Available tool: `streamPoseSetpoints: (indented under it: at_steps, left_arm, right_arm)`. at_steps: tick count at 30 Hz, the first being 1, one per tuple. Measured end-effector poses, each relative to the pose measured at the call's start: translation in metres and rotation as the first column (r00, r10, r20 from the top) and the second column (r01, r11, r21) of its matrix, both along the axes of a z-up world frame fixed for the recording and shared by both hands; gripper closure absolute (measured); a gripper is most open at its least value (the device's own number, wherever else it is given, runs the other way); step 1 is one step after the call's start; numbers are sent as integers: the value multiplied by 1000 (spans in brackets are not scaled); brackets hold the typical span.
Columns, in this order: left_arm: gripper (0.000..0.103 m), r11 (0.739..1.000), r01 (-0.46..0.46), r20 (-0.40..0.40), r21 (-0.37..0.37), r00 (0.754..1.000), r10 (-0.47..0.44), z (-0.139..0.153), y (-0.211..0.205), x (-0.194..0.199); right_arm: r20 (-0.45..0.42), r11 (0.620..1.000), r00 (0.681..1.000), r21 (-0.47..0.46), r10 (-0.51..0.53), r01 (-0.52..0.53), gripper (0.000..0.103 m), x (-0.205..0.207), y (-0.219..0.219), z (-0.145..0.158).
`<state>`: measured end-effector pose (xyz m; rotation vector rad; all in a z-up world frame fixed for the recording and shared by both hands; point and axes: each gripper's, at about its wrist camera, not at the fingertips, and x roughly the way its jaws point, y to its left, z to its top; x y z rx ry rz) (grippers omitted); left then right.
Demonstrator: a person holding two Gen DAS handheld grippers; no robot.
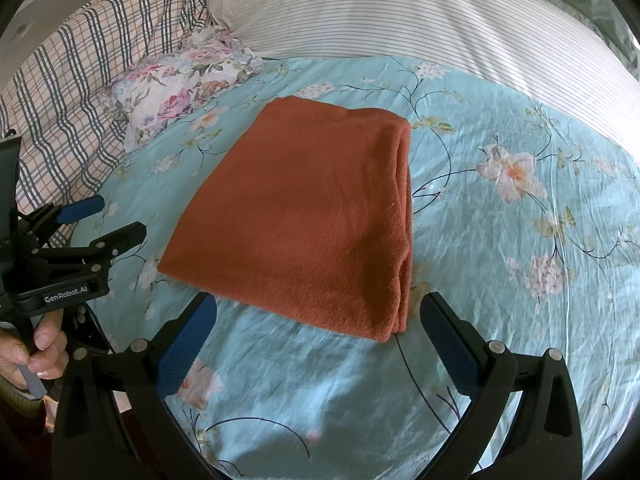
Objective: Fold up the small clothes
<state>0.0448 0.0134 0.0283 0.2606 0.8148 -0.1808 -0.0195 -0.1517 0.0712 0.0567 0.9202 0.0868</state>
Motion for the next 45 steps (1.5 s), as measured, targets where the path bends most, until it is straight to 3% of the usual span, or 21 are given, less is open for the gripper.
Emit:
streamPoseSetpoints:
  at_steps: [27, 45]
  left_arm:
    - [16, 999, 47, 3, 18, 999, -47, 4, 0, -7]
    - [16, 997, 68, 7, -27, 998, -67, 15, 2, -12]
  right_arm:
    - [7, 1000, 1000, 0, 14, -14, 1, -8, 1, 7]
    - [25, 999, 999, 15, 32, -32, 1, -10, -3, 18]
